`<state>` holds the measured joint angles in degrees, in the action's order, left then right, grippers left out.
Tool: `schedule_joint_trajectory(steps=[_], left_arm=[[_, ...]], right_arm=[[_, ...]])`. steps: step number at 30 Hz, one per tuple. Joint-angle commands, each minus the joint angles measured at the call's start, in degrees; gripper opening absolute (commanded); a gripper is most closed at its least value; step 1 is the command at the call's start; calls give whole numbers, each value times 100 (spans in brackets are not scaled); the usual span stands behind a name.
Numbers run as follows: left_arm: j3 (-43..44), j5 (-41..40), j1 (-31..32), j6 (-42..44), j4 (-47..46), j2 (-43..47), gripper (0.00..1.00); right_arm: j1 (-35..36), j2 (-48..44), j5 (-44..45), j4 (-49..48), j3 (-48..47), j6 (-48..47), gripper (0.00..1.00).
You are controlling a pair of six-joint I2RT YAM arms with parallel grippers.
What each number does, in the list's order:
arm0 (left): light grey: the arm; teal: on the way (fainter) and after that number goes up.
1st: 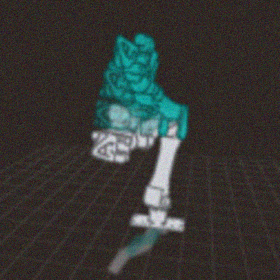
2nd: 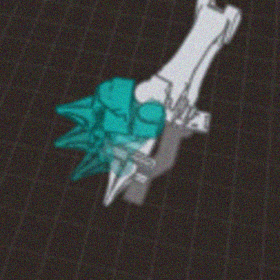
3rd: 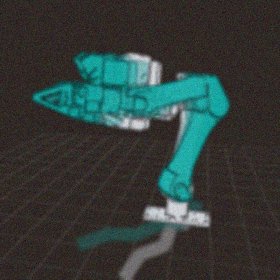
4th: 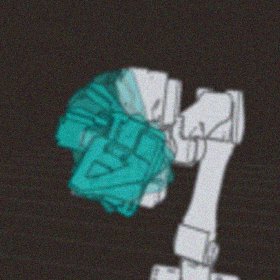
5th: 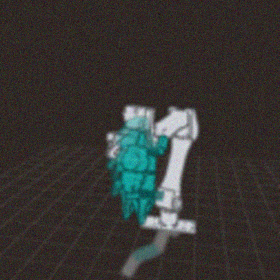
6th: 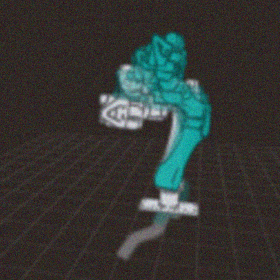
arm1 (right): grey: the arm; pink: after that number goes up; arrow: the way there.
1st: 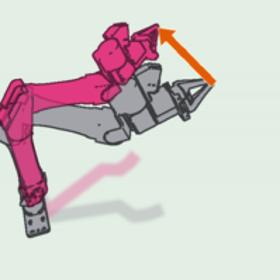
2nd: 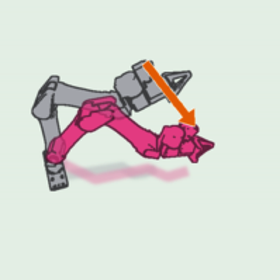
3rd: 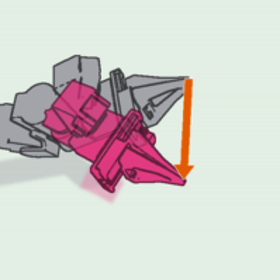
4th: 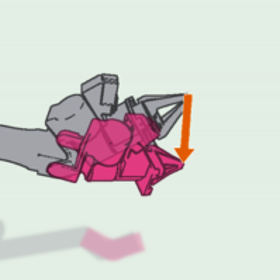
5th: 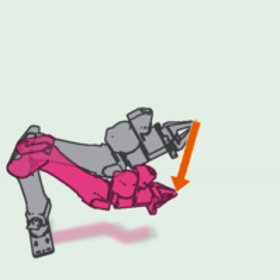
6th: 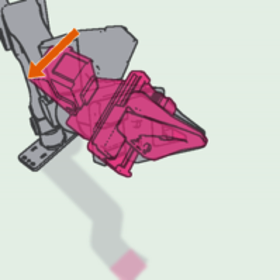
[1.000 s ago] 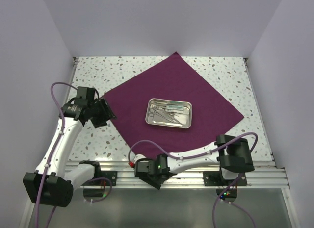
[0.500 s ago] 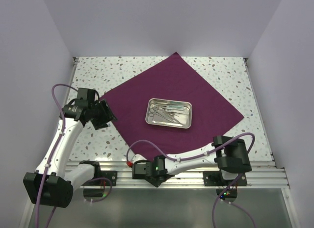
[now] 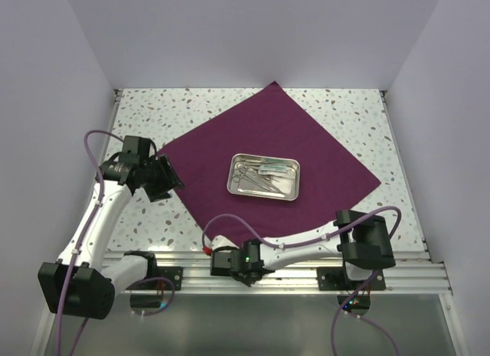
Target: Prepare the surgical pack
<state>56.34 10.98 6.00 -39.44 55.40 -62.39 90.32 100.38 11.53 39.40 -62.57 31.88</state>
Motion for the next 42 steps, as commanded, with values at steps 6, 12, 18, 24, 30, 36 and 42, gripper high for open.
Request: schedule_joint_trajectory(steps=[6,12,18,24,30,36,42], left_arm=[[184,0,-46,-37,-178,-186,59],[237,-8,-46,-64,-292,-388,60],[316,88,-55,-90,-468,-634,59],[448,123,-55,-20,-504,-924,60],[448,132,-64,59,-460,-977,59],[343,176,-108,130,-468,-898,59],[299,264,-117,103,-582,-898,59]], right_arm=[[-357,-510,552,788,-589,-384,0],[-1129,-704,464,859,-810,-762,0],[-1632,-660,88,851,-1126,-1254,0],[-1658,-440,-81,588,-925,-1254,0],[-1895,-212,-397,367,-792,-1342,2],[-1887,-475,-1126,314,-573,-1474,20],[-1913,-721,-1363,323,-441,-1492,43]])
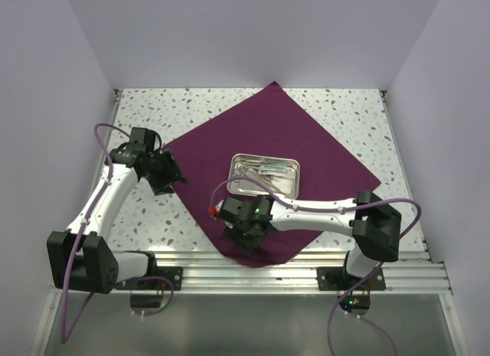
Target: Prepare the surgical pack
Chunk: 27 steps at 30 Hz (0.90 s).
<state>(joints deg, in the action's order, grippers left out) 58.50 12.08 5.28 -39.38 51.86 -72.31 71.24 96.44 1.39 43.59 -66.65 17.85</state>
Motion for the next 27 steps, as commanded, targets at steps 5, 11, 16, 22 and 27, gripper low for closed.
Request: schedule_joint_trajectory(steps=[5,11,16,22,27], left_arm=[[65,242,-45,88,-290,42,59],[-5,313,-44,53,-360,24,59],[-58,366,-53,9,-396,16,59],[-172,383,-44,-35,-413,86,59],[-269,383,-44,-61,-422,165,59]], right_arm=[[-14,-565,-885,-229,38,-53,63],[21,-592,-1536,-413,257,-211,75],[232,-434,-1414,-474,372,-238,78],[619,-12,-500,-316,276,34,70],[689,85,141,-186,153,587,57]])
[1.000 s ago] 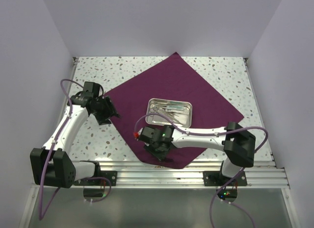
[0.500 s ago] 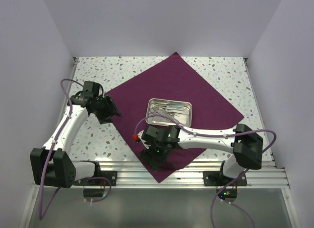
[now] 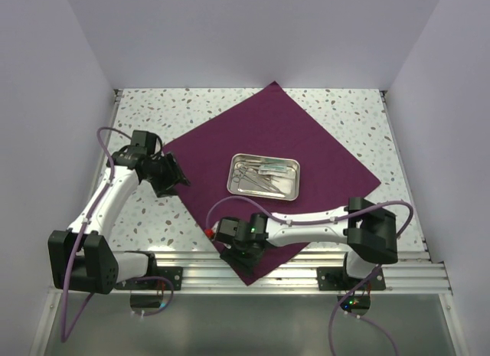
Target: Prepare the surgical pack
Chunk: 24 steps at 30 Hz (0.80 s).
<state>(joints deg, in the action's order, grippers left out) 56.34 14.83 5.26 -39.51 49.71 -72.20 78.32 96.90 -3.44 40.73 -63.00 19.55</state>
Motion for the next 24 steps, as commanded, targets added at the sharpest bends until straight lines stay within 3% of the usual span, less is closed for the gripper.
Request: schedule_joint_trajectory(steps=[1,5,9,11,16,24], left_arm=[[-79,117,-42,-66,-208,154,59],[-97,169,-42,-66,-243,154,59],[-114,196,-51,-57,-252,145,59],[-140,213,-42,-49,-260,145,59],[-246,257,-42,22,-252,180,59],[-255,319,-42,171,-199,180,59]], right_arm=[[-10,74,695,102,-265,461,57],[51,206,678,-4,-362,646,60],[218,390,775,5,-564,778,73],[341,487,845,14,-678,840,74],[473,707,985,-39,-748,1121,72],[526,1006,1671,110,-1064,1534,60]])
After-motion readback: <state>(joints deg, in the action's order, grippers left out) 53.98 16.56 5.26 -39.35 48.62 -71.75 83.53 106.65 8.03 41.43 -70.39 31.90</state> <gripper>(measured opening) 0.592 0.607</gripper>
